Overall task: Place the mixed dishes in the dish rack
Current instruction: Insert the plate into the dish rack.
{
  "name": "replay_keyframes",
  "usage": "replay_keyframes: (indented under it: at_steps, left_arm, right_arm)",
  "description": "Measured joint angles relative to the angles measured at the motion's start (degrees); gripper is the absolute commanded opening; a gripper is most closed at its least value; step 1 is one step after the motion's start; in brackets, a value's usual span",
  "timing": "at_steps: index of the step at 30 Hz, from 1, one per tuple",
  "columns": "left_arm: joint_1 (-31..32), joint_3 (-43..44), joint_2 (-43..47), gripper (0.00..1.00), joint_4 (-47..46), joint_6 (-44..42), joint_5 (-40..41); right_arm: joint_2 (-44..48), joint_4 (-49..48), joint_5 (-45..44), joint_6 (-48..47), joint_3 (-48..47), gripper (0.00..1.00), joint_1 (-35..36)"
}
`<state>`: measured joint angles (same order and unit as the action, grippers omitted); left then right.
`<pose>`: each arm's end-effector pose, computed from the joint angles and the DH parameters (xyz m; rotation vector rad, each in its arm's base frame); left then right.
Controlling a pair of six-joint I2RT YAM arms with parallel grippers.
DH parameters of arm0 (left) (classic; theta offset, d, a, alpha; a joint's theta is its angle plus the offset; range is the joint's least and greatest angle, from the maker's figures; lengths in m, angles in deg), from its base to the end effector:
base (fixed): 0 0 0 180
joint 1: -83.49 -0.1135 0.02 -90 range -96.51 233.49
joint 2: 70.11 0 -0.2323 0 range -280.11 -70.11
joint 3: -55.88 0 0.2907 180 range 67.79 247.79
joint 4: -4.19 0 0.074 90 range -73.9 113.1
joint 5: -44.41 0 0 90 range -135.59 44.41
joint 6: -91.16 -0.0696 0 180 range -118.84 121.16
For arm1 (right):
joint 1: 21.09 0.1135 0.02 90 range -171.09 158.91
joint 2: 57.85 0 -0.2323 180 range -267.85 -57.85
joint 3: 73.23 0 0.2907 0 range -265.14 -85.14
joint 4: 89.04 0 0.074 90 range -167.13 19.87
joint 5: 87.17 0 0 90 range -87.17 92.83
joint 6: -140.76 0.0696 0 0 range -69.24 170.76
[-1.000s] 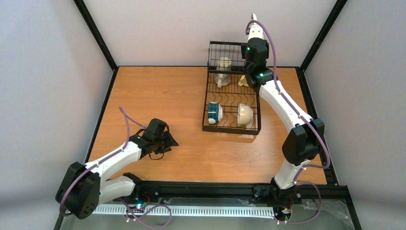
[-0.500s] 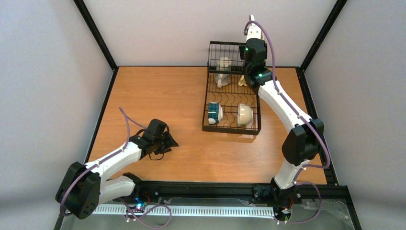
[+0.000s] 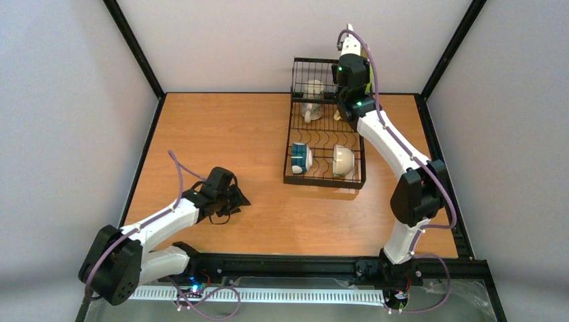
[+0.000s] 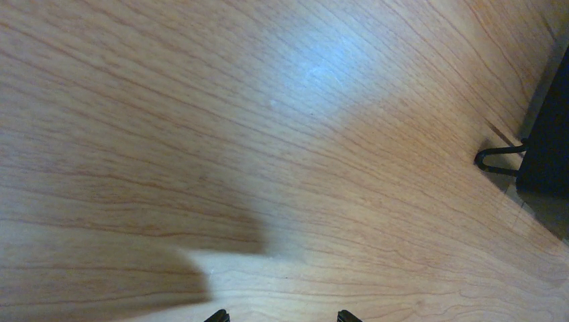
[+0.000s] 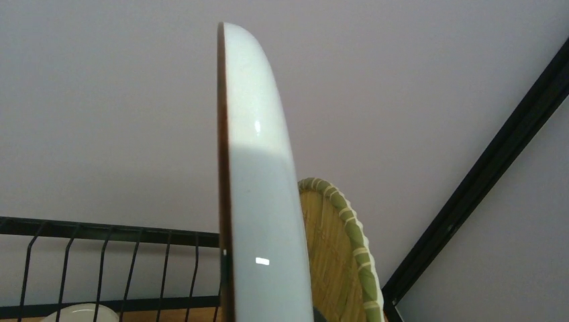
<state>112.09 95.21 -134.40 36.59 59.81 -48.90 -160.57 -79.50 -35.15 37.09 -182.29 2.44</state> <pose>0.2265 -0.1281 0.0793 -0.6790 2.6181 -0.6029 0.4652 0.1558 0.3650 -0.0163 1.6299 -0.4054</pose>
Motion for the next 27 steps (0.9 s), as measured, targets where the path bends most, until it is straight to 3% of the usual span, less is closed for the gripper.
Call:
replay_keyframes:
  at_steps: [27]
  left_arm:
    - [0.0,-1.2,-1.5,0.91,-1.6,-1.1,-1.2]
  right_arm:
    - [-4.5,-0.9,-3.2,0.0,-0.7,0.02,0.0]
